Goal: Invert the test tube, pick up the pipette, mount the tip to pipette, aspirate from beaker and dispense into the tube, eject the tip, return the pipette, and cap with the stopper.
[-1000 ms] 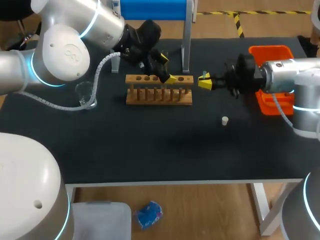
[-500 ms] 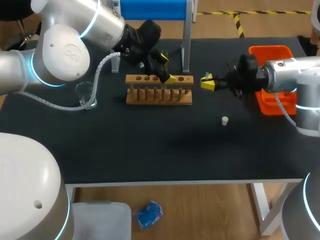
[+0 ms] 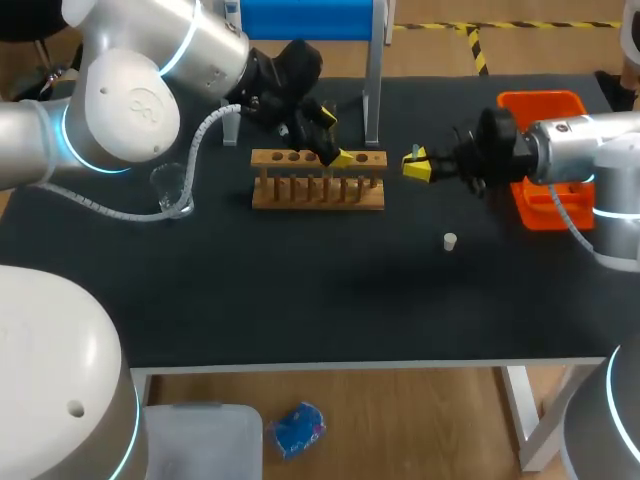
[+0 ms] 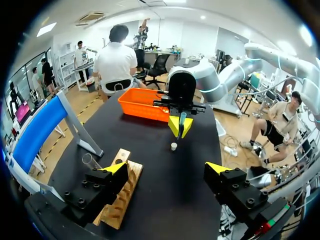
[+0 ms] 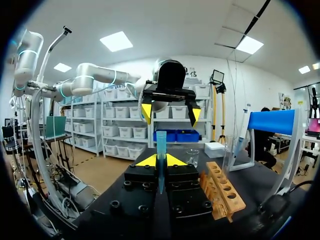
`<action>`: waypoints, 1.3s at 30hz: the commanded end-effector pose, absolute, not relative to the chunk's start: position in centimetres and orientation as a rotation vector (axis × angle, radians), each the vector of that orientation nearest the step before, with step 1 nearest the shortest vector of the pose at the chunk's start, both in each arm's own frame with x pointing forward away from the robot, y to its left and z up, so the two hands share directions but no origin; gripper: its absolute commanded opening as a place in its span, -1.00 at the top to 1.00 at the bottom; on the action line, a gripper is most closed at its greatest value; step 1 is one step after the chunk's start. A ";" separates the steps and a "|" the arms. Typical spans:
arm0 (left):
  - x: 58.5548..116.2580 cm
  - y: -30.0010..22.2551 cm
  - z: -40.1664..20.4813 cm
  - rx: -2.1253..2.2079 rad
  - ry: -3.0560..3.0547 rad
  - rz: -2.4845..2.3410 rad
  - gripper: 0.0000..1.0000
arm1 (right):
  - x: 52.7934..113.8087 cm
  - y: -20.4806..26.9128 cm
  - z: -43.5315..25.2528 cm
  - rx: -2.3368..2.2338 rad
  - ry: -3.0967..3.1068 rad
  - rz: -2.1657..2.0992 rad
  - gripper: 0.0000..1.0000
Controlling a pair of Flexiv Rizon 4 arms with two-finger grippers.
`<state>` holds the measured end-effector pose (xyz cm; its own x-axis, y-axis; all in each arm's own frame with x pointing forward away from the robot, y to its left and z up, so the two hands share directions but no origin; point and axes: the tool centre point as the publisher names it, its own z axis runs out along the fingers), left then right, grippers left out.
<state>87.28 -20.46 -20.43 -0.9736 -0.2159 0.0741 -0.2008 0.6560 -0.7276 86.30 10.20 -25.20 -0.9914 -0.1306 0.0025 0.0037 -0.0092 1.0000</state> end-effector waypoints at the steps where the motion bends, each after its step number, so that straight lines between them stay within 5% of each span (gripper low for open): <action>1: 87.3 -20.5 -20.4 -0.358 2.846 -1.241 -1.00 | 86.3 10.1 -25.2 0.140 -2.142 -2.161 1.00; 9: 87.3 -20.5 -20.4 -0.358 2.846 -1.241 -1.00 | 86.3 10.1 -25.2 0.140 -2.142 -2.161 1.00; 25: 96.1 -4.3 -20.8 -1.192 2.305 -1.095 -1.00 | 86.3 10.1 -25.2 0.140 -2.142 -2.161 1.00; 39: 97.8 -3.3 -21.0 -1.311 2.163 -1.073 -1.00 | 86.3 10.1 -25.2 0.140 -2.142 -2.161 1.00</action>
